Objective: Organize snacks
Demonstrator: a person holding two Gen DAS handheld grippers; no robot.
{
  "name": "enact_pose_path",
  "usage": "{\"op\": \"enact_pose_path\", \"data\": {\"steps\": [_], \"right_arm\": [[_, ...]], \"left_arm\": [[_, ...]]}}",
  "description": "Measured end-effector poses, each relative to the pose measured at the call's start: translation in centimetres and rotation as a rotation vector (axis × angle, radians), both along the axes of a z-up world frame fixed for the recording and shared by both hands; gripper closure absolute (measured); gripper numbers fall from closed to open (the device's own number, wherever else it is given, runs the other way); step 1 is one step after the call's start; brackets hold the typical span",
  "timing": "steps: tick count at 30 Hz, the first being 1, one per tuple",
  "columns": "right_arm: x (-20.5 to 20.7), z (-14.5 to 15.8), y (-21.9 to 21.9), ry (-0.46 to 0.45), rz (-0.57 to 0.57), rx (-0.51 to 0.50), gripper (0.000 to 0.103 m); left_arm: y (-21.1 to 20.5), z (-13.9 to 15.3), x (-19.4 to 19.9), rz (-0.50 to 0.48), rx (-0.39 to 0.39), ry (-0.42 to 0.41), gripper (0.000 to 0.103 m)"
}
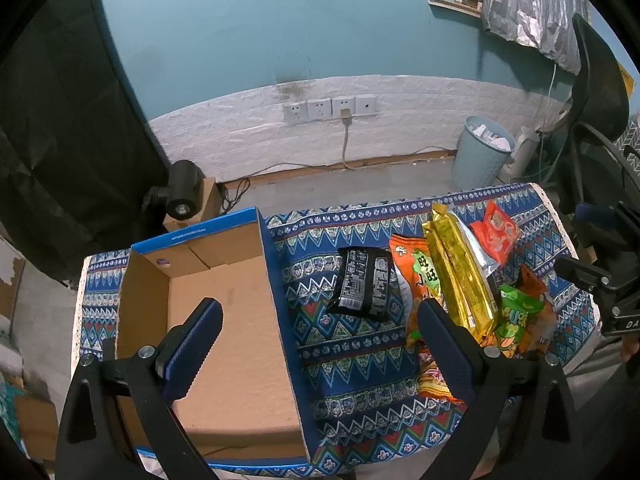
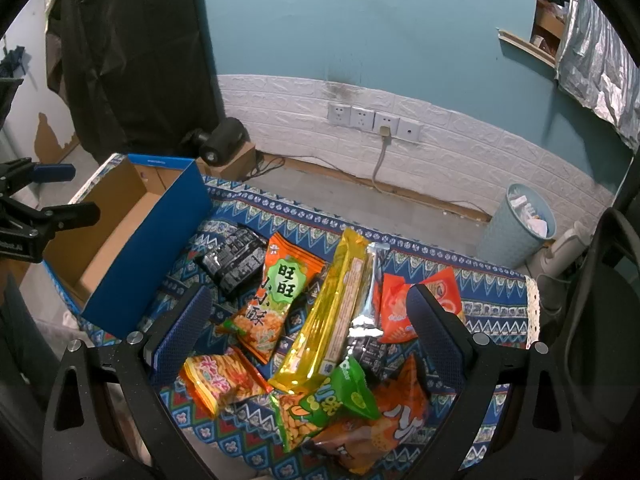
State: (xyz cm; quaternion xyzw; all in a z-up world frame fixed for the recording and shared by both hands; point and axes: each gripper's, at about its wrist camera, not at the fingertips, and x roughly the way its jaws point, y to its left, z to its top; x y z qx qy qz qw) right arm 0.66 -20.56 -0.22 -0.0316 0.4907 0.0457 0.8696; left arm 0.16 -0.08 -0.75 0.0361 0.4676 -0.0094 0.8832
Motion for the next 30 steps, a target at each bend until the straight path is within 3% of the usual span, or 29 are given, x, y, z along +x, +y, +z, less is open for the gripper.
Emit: {"op": "enact_pose_path", "data": {"steps": [30], "right_arm": [[-0.49,-0.47,-0.17,0.010,-0.003,-0.001,0.007]], "left_arm": [[-0.21,-0.57,-0.39,-0.007,0.004,0.017,0.004]]}}
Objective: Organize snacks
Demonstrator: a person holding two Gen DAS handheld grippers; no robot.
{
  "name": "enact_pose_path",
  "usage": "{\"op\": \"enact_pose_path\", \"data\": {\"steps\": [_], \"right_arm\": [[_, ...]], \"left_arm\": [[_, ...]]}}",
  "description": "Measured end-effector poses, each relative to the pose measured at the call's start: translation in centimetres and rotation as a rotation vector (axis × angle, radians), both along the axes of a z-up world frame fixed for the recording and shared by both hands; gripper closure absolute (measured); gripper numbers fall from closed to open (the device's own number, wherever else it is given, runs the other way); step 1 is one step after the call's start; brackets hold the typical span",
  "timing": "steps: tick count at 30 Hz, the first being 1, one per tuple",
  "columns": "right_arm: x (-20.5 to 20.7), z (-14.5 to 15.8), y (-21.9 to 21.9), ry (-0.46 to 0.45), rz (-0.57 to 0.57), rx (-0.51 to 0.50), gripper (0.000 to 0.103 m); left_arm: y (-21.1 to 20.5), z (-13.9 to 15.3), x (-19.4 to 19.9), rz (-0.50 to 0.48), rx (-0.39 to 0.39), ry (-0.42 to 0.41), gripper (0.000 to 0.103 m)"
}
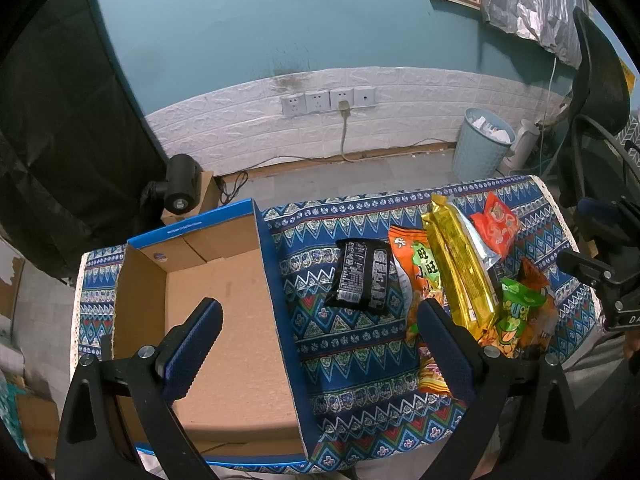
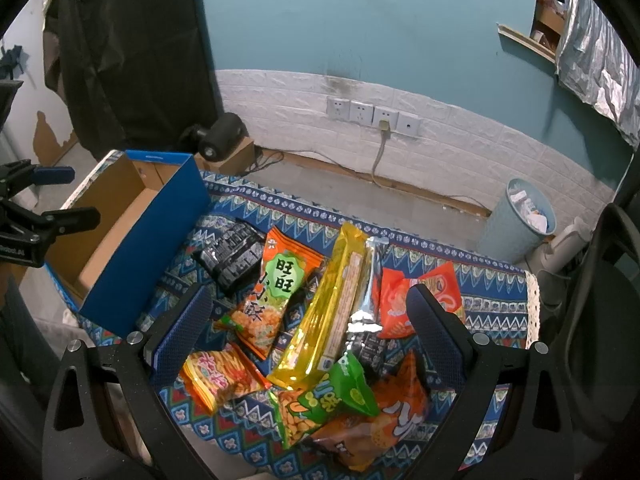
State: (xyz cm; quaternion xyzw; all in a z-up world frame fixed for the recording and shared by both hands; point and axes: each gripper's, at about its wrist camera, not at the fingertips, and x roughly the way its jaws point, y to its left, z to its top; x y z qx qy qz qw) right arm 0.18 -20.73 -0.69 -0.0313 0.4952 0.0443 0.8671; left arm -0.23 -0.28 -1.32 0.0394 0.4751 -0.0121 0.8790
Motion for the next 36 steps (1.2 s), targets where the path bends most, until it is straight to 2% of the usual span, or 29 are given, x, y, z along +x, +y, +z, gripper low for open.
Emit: {"op": "enact_pose_path", "data": {"steps": [36], "right_arm": [[0.15,0.10,-0.09,0.004,-0.001,0.001,0.007]], "left_arm": [[-0.19,-0.21,0.13,-0.002,0.002,0.006,0.004]]}}
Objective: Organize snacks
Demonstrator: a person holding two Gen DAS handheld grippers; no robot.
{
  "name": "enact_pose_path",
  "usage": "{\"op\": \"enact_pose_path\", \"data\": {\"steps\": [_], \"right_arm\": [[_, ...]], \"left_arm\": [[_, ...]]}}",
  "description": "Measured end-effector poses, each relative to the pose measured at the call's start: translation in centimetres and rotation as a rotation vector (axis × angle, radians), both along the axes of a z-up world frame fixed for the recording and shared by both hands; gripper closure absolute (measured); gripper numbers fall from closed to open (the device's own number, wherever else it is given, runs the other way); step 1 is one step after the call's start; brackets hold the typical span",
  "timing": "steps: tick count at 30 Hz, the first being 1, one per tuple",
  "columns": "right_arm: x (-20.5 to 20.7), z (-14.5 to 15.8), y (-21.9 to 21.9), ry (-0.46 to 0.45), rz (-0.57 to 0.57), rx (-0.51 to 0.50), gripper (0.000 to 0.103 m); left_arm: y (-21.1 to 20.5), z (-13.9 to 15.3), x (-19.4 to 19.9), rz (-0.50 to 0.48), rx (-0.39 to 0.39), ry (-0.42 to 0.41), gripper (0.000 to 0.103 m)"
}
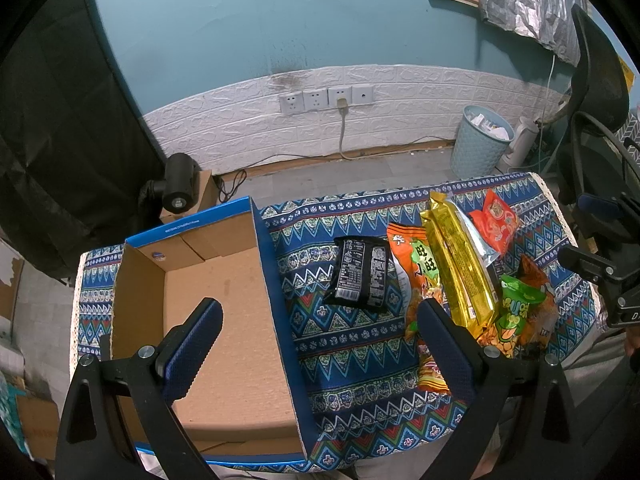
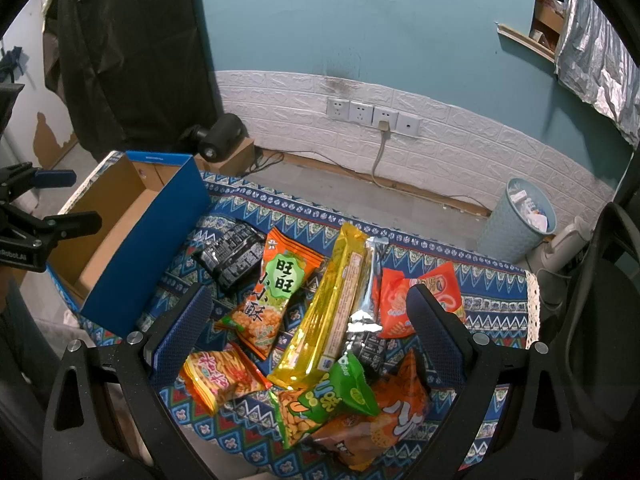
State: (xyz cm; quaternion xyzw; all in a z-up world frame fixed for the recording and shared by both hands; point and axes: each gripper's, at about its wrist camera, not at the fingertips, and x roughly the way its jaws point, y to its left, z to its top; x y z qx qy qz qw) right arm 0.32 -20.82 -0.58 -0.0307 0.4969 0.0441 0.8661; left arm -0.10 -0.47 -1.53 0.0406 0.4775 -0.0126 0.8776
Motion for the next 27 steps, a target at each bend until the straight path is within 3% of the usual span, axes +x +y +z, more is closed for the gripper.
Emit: {"op": "enact_pose_path", "data": {"steps": [27], "right_arm": [[0.0,-0.3,-1.4,0.030,-0.037,-0.023,0.007]], "left_arm": [[-1.0,-1.2,1.3,-0.005,-0.015,0.055,0.004]]}}
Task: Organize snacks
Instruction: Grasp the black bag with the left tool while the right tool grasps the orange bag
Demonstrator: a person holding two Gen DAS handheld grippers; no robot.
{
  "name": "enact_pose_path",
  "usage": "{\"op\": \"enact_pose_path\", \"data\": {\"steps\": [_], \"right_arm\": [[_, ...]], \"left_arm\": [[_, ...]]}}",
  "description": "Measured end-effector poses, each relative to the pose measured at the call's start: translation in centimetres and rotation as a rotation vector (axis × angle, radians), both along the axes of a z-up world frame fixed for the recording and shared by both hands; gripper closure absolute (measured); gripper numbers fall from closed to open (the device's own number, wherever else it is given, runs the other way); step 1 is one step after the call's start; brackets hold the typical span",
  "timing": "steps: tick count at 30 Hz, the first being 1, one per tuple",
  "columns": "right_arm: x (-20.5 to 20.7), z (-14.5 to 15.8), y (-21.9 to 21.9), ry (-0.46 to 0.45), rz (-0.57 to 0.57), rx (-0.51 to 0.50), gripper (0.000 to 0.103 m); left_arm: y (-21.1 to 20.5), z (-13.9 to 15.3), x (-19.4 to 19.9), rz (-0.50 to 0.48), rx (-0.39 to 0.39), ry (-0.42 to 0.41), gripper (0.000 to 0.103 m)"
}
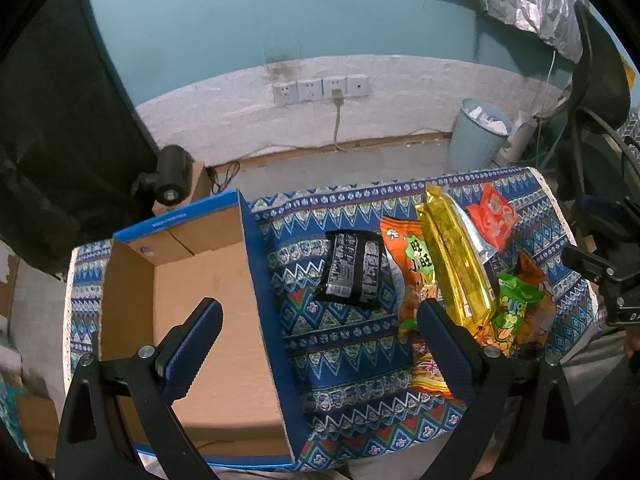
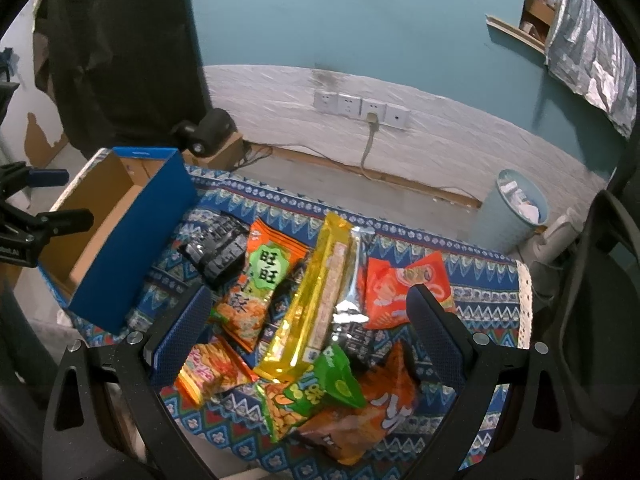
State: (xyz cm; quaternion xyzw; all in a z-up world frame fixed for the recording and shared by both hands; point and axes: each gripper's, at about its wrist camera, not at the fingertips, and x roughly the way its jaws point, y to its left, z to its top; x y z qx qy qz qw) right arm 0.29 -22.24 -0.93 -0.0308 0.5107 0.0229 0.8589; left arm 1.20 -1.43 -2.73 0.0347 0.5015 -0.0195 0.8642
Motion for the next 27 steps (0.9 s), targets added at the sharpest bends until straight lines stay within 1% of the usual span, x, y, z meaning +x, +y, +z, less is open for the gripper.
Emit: {"op": "enact_pose_path", "data": {"steps": [6,9,15,22,27], "right_arm": [[-0.3,-1.4,-2.0,0.042,-0.062,-0.030,0.007],[-0.6,-2.2,-3.6,0.069,-0.111,-0.040,0.007],[-1.4,-4.2,-6.6,0.127,-0.207,-0.056,0.007],[-2.9,-7.5,-10.0,0.230,-0.323,-0.019,0.007],[-4.5,-9.8,-10.9,0.320,-0.382,0.027,0.007]], "left_arm": [[-0.4,-2.4,1.7,0.013,0.008,0.061,0.004],[-1.0,-3.5,2.5,0.008,0.000,0.097,0.004],[-1.9,-5.6,4.3,0.011,0.006,0.138,0.004],[-2.7,-8.0,5.4,0.002,0.022,0.191,0.004],[-3.4,-9.1,5.2,-0.019,0.008,0.235,0.004]]}}
